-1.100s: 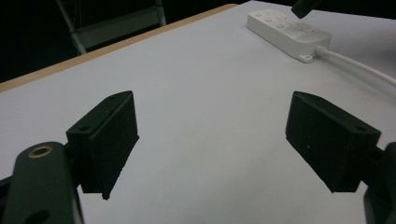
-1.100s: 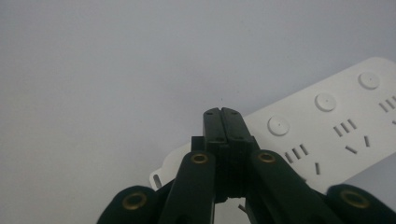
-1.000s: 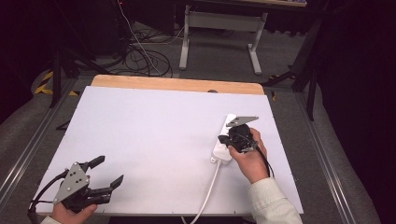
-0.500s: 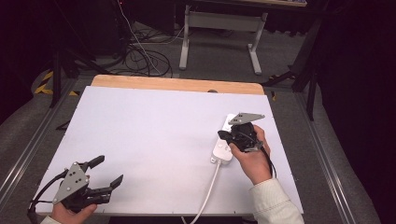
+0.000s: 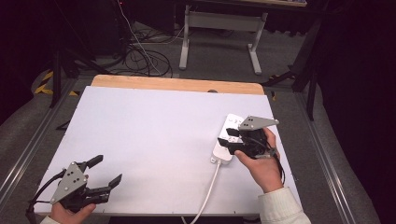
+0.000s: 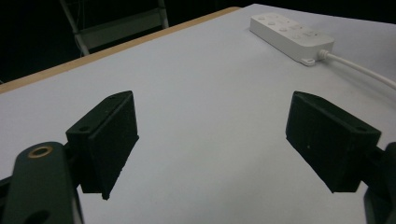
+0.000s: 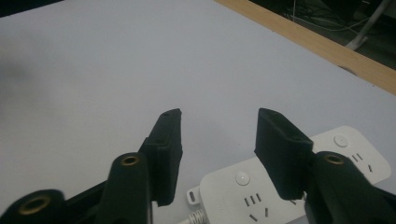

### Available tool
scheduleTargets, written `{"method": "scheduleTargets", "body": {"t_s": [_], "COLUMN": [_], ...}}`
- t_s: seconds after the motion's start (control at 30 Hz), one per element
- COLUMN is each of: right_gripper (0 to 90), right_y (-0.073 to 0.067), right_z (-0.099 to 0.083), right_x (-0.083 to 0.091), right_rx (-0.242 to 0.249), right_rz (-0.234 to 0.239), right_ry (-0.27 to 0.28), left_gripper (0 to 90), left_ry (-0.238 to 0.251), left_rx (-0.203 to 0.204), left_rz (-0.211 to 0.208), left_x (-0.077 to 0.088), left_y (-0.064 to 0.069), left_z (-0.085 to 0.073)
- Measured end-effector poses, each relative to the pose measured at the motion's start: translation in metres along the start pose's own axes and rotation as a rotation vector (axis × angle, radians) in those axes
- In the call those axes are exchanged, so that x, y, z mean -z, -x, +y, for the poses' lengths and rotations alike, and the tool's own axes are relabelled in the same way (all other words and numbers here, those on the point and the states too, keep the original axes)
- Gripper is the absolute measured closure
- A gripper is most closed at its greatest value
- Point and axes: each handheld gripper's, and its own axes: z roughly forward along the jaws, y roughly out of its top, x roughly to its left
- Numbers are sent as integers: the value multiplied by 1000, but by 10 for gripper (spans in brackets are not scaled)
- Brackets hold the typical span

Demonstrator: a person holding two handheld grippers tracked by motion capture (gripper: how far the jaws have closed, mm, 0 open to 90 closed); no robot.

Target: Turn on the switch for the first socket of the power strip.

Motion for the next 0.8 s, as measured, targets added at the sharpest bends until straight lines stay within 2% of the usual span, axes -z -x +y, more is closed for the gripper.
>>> {"method": "scheduleTargets", "body": {"t_s": [0.17, 0.33, 0.5, 0.8], "right_gripper": [352, 272, 218, 164], "right_y": [-6, -10, -13, -12], "right_z": [-4, -12, -23, -53], "right_x": [11, 22, 32, 43], "right_rx": [5, 6, 21, 30], "right_rz": [9, 38, 72, 119], "right_ry": [29, 54, 84, 135], "left_gripper": [173, 173, 174, 174], "left_ry": [-2, -13, -17, -13], "left_rx": [3, 9, 24, 9], "left_rz": [-3, -13, -23, -14], "left_x": [0, 1, 2, 3], "left_y": [0, 0, 0, 1], "left_z": [0, 1, 2, 2]}}
